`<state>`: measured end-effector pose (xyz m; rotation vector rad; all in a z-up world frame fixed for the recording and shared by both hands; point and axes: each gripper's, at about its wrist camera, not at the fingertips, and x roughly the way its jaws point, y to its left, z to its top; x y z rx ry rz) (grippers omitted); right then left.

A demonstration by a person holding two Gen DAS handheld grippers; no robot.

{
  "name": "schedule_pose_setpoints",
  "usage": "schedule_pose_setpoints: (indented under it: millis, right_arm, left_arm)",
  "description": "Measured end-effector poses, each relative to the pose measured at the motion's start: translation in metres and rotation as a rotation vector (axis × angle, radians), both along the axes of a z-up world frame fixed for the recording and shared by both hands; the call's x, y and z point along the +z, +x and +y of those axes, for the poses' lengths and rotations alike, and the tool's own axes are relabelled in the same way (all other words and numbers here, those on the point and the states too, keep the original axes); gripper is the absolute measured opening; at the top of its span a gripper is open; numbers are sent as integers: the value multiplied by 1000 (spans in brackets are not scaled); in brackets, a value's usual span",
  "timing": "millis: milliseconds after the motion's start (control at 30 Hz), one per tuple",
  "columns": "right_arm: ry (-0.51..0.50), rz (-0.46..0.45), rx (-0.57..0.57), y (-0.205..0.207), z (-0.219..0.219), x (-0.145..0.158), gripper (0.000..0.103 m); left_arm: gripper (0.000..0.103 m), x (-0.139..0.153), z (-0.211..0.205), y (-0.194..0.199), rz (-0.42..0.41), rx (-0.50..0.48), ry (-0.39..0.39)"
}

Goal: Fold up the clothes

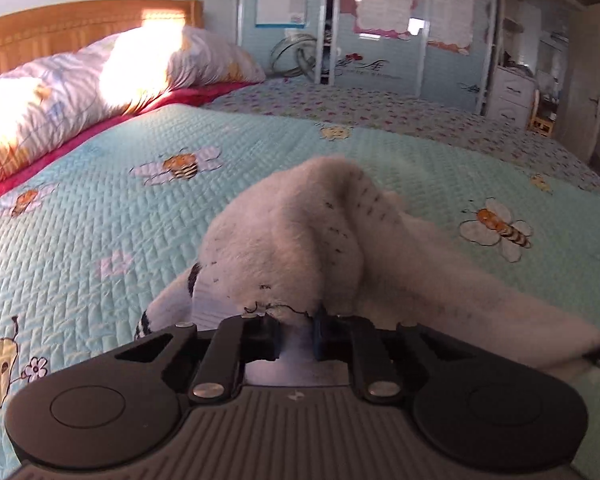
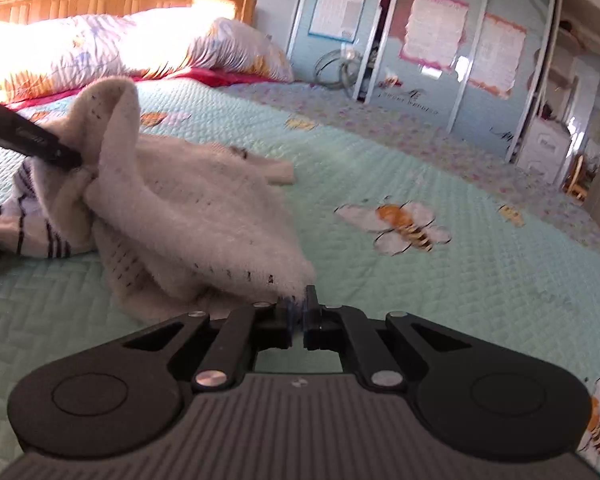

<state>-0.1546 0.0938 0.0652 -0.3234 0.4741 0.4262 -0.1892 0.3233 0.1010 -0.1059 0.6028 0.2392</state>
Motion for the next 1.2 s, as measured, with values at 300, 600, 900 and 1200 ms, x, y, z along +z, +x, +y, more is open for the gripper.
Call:
schedule_pose_setpoints:
  millis: [300, 600, 900, 1200]
  right_arm:
    - [5, -217, -189, -32, -90, 63, 0]
    - [73, 85, -134, -68, -192, 37, 5]
    - [214, 228, 37, -60, -140, 27, 65]
    - [-56, 64, 91, -27, -87, -14, 72]
  left_arm:
    - [13, 40, -74, -44, -9, -198, -62]
    - [13, -25, -162, -66, 229, -382, 11]
    - [14, -26, -149, -72, 240, -271, 33]
    - [14, -14, -128, -81, 204, -223, -47]
